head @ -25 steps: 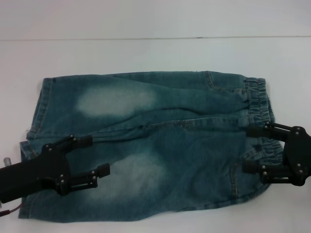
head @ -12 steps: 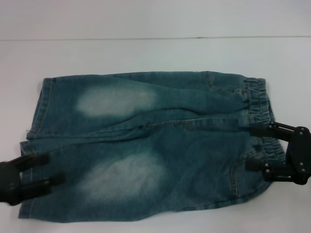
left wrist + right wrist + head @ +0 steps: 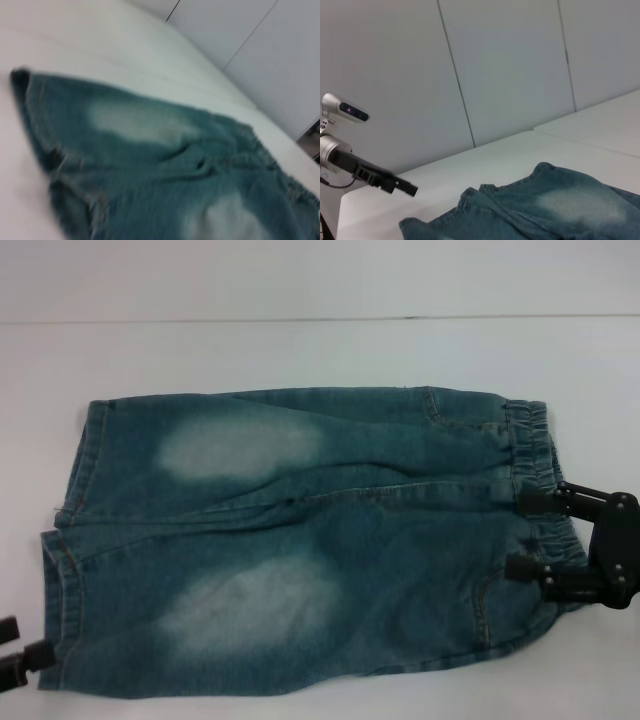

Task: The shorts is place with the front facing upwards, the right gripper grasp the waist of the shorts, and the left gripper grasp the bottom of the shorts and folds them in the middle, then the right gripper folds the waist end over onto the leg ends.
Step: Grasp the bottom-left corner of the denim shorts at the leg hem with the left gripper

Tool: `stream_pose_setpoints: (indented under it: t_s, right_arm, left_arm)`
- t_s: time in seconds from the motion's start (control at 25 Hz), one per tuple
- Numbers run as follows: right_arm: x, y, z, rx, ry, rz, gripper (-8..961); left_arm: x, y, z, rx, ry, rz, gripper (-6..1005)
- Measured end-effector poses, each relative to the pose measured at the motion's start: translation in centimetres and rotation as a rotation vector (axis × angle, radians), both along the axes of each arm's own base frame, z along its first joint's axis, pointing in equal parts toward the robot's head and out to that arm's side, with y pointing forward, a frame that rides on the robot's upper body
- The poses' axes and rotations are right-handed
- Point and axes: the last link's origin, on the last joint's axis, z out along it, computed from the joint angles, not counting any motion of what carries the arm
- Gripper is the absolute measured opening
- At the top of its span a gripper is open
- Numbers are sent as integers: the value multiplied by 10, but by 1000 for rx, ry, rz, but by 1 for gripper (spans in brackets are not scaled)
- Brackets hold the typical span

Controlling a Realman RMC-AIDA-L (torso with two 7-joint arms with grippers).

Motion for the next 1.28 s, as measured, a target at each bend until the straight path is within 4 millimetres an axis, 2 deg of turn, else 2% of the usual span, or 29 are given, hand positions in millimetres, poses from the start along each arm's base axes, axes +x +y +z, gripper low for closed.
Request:
stream_pose_setpoints:
  t_s: [0.2, 0.48, 1.28]
  right_arm:
    - [-1, 1, 1, 5, -2, 4, 923]
    - [-1, 3, 2, 10, -8, 6, 922]
    - [3, 0, 2, 12, -13, -5, 920]
  left_arm:
    - [-6, -5, -2, -69, 21, 68, 907]
    - [-8, -2, -7, -132, 40, 111, 899]
    - [-1, 9, -17, -202, 42, 89, 876]
